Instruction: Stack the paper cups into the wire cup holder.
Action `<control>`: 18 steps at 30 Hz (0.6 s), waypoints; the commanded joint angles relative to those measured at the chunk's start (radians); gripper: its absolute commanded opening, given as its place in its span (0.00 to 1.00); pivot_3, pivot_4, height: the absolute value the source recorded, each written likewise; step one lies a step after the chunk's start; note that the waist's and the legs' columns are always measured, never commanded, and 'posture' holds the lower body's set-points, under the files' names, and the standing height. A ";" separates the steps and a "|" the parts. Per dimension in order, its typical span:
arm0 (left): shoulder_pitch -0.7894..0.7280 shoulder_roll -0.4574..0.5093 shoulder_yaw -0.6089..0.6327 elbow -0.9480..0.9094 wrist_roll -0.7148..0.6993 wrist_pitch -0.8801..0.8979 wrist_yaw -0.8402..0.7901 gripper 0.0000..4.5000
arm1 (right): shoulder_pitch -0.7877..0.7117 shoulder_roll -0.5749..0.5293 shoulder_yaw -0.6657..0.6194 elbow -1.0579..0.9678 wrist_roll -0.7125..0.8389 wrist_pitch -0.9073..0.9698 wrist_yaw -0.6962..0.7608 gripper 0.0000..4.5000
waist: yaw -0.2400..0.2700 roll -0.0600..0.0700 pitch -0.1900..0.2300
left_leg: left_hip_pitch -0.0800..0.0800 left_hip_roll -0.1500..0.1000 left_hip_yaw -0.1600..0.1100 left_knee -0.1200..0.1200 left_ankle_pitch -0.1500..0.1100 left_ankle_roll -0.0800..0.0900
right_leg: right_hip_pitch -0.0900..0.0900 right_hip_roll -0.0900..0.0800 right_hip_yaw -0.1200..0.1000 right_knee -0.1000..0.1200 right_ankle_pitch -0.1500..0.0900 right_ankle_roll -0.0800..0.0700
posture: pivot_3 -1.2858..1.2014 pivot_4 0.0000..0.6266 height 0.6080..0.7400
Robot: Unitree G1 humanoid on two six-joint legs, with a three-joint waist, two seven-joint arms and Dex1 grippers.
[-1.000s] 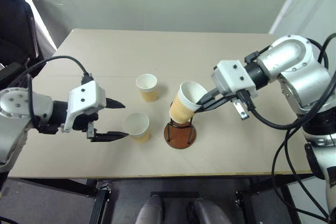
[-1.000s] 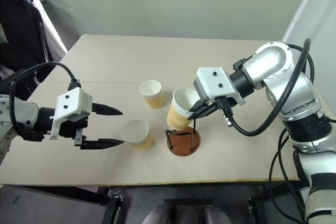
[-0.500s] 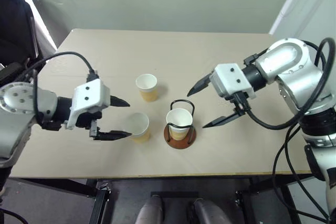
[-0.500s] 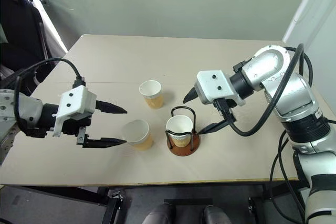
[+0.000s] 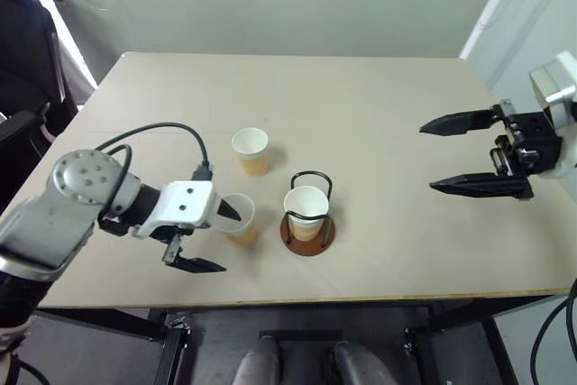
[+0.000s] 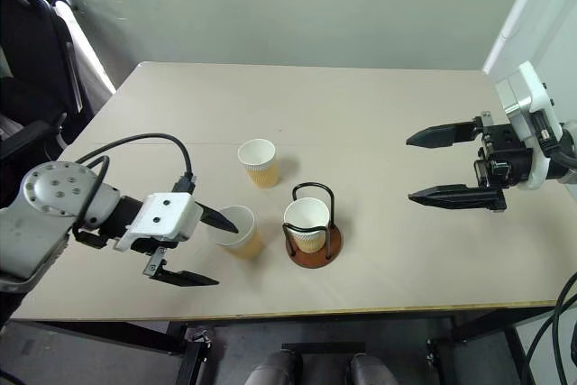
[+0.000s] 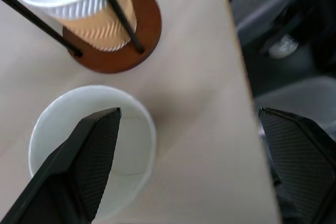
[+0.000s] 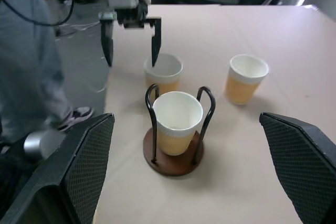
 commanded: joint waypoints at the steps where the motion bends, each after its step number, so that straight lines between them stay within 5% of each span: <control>1: -0.049 -0.036 -0.055 0.067 0.081 -0.082 -0.015 1.00 | 0.037 -0.025 -0.075 -0.111 0.071 0.045 -0.076 1.00 | 0.001 0.000 0.000 | 0.000 0.000 0.000 0.000 0.000 0.000 | 0.000 0.000 0.000 0.000 0.000 0.000 | 0.52 0.24 1.00; 5: -0.084 -0.072 -0.090 0.140 0.139 -0.148 -0.019 0.87 | 0.065 -0.052 -0.096 -0.145 0.097 0.060 -0.115 1.00 | 0.004 0.000 0.000 | -0.003 0.000 -0.001 0.001 -0.001 0.001 | -0.001 0.000 0.000 -0.001 -0.001 0.002 | 0.52 0.24 1.00; 15: -0.116 -0.130 -0.104 0.153 0.159 -0.178 -0.056 0.05 | 0.118 -0.106 -0.112 -0.184 0.132 0.055 -0.173 1.00 | 0.006 0.000 0.000 | -0.004 -0.002 -0.001 0.002 -0.001 0.002 | 0.000 0.000 0.000 -0.002 -0.001 0.005 | 0.52 0.24 1.00; 18: -0.128 -0.129 -0.096 0.149 0.148 -0.174 -0.072 0.00 | 0.124 -0.113 -0.113 -0.182 0.139 0.051 -0.181 1.00 | 0.006 0.000 0.000 | -0.004 -0.002 -0.001 0.003 -0.001 0.002 | 0.000 0.000 0.001 -0.002 -0.001 0.006 | 0.52 0.24 1.00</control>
